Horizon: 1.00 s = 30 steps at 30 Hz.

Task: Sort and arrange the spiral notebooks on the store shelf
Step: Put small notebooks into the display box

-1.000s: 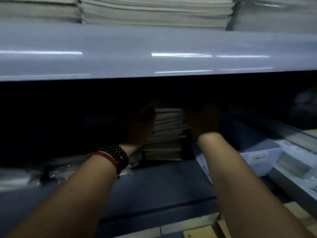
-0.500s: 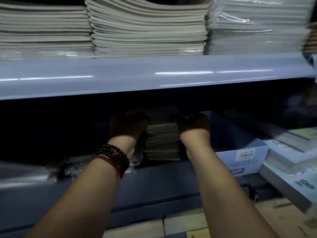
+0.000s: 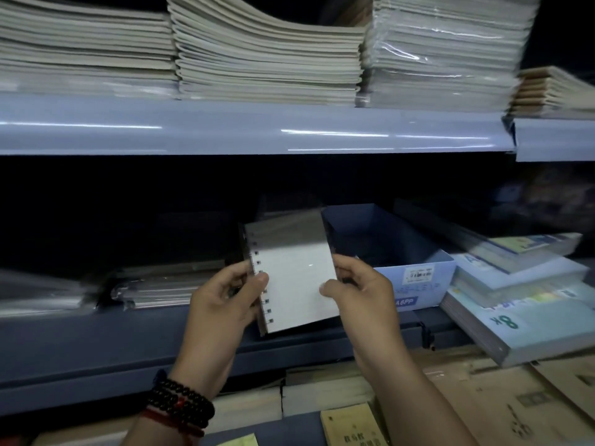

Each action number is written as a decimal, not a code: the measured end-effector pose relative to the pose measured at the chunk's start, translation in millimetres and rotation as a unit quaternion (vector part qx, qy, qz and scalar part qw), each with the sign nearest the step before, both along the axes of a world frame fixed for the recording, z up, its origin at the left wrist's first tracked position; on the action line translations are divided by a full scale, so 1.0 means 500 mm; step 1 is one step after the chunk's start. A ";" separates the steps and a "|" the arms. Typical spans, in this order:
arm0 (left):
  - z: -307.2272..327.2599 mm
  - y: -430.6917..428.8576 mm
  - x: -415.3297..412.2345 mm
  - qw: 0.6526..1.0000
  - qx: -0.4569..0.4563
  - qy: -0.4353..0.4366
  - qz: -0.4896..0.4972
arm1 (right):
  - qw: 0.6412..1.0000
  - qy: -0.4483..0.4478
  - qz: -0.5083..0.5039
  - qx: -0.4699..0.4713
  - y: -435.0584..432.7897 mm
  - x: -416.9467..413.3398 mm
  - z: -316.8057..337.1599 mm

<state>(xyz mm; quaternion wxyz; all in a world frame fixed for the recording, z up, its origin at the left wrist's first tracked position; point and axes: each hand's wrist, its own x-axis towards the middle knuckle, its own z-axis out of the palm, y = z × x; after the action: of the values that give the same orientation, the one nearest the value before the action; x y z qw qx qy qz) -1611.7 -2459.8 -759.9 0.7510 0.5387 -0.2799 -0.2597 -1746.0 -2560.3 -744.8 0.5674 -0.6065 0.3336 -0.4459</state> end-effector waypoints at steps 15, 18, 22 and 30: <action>0.012 0.021 0.023 0.999 0.020 -0.048 -0.015 | 0.993 0.048 0.034 -0.105 -0.005 -0.001 0.017; 0.007 0.024 0.041 0.998 0.020 -0.032 -0.045 | 0.991 0.060 0.068 -0.101 -0.009 -0.004 0.028; 0.008 0.017 0.048 0.996 -0.069 0.060 -0.026 | 0.994 -0.012 0.109 0.005 -0.010 0.002 0.039; 0.017 0.001 0.025 0.990 -0.099 0.102 0.017 | 0.994 -0.022 0.105 -0.032 -0.029 0.001 0.041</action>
<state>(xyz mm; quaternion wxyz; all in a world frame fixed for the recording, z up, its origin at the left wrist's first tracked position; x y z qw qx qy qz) -1599.2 -2459.1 -751.3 0.8299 0.4367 -0.2167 -0.2713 -1745.7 -2574.6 -724.5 0.5988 -0.6459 0.2414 -0.4073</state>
